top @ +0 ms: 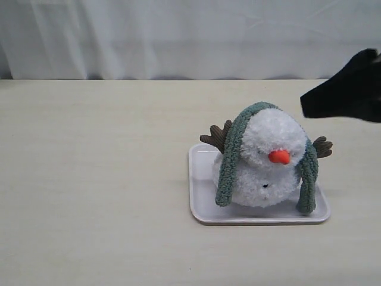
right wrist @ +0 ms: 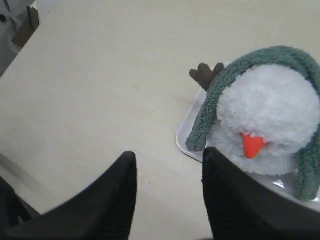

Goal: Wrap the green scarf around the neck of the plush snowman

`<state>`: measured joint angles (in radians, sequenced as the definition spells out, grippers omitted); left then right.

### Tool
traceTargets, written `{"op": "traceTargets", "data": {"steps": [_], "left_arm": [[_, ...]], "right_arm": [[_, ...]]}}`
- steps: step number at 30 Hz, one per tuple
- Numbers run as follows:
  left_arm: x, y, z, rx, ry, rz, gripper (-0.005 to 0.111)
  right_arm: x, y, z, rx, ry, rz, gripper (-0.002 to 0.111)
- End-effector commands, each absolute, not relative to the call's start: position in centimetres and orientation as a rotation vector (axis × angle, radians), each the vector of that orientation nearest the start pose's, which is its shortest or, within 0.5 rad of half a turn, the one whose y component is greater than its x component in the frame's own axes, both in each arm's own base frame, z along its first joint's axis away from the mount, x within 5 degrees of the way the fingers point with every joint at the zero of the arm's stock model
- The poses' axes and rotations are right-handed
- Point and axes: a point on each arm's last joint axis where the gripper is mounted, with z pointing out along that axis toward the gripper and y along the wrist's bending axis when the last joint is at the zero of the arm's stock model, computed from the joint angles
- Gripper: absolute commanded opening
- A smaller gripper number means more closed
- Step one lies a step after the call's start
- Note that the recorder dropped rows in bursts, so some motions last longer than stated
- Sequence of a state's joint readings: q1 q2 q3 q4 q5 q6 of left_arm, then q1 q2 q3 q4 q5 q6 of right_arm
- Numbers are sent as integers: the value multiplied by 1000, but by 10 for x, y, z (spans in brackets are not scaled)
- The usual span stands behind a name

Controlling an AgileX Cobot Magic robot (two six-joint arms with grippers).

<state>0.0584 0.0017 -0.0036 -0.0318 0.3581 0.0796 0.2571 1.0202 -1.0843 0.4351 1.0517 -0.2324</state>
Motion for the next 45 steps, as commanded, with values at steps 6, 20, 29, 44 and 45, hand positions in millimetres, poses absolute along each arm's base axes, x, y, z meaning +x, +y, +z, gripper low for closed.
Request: {"op": "traceTargets", "data": {"steps": [6,20,29,44,45], "left_arm": [[54,2,183,-2,1820,55,0],[54,2,183,-2,1822,55,0],[53,2,182,0,1827,59,0],[53,2,182,0,1827,59,0],[53,2,182,0,1827,59,0]], "right_arm": [[203,141,314,-518,2520,384,56],[254,184,229,-435,2680,376,56],[245,178,200,-418,2755,337,56],[250,181,160,-311,2734,384,56],[250,181,157,-309,2744,380,56]]}}
